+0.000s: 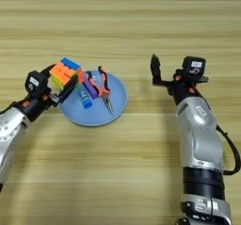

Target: Move the objects on the table

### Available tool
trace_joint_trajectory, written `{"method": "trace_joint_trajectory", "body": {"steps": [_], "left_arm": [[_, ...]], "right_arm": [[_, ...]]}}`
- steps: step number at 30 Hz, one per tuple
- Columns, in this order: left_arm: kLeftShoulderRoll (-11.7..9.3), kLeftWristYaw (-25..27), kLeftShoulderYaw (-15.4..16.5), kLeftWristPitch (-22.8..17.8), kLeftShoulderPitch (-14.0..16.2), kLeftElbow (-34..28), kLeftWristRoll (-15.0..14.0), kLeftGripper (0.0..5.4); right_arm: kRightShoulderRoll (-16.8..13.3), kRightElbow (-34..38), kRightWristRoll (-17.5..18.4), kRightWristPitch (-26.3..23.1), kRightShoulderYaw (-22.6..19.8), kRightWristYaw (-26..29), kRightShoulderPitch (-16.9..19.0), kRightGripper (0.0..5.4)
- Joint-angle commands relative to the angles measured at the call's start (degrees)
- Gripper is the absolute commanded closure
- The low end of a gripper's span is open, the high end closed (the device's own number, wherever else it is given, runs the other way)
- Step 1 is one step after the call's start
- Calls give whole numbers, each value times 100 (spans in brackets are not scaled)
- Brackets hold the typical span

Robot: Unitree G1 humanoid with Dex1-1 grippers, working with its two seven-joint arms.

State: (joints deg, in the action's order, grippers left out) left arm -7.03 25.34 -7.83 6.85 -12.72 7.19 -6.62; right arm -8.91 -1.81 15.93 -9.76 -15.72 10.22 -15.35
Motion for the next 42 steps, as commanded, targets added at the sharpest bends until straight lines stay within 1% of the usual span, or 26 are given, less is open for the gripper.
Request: {"method": "trace_joint_trajectory", "body": {"steps": [1,6,9,19,22,24,29,31,36,42], "left_arm": [[176,109,-279,-107,-297,109,98,204],[421,191,-620,-117,-506,376,177,204],[642,271,-837,-111,-642,638,230,204],[1259,469,-1425,4,-1038,1481,446,204],[1465,534,-1652,48,-1075,1698,560,205],[1566,575,-1780,55,-1069,1797,583,205],[1754,573,-2095,91,-1047,1979,659,205],[1796,581,-2237,94,-1010,1986,689,205],[1839,560,-2493,106,-944,2027,725,205],[1841,504,-2660,174,-950,2277,749,205]], "right_arm": [[-80,-73,76,76,-138,-63,-19,0],[-129,-32,108,83,-303,-134,10,0],[-190,-39,140,103,-458,-196,31,0],[-360,4,294,162,-920,-398,157,0],[-391,70,347,171,-1030,-446,233,0],[-405,96,374,174,-1084,-470,273,0],[-421,111,421,190,-1129,-518,335,0],[-418,143,436,187,-1143,-538,361,0],[-404,179,458,194,-1177,-576,399,0],[-369,219,472,213,-1156,-626,432,0]]}}
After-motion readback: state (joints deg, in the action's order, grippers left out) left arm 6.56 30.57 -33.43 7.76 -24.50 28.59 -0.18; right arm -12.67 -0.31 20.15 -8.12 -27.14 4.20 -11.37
